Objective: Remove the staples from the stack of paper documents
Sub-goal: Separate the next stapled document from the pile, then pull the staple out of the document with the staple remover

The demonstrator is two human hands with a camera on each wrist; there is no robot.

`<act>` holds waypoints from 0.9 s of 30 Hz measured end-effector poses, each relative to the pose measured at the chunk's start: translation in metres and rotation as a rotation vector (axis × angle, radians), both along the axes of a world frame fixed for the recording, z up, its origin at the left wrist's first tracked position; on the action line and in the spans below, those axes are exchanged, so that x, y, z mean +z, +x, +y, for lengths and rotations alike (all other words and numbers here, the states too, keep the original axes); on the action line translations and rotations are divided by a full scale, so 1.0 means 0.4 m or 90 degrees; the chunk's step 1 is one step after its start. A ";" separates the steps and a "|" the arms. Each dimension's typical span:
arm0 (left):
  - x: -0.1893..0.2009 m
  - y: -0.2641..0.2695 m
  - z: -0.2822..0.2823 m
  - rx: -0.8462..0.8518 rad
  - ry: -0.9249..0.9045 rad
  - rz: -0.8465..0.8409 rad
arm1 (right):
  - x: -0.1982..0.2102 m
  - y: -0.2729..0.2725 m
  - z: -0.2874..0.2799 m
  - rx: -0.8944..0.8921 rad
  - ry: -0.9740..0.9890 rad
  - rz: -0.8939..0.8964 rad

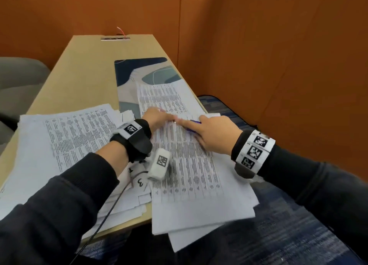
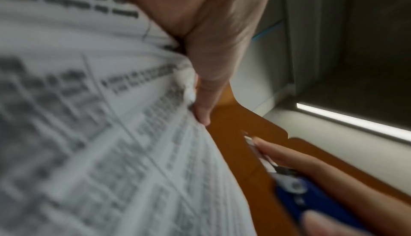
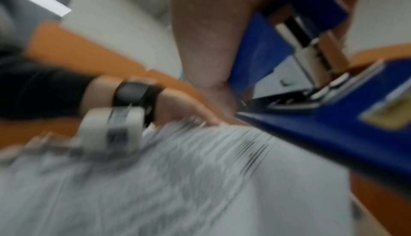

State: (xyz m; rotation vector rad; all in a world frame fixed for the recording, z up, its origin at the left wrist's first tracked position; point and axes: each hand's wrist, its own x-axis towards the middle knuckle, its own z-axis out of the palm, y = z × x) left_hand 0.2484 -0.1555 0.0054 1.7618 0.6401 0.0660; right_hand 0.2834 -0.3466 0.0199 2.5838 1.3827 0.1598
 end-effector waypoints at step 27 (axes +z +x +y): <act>-0.078 -0.099 0.088 -0.107 0.064 0.141 | -0.279 0.222 -0.429 -0.622 -0.252 0.516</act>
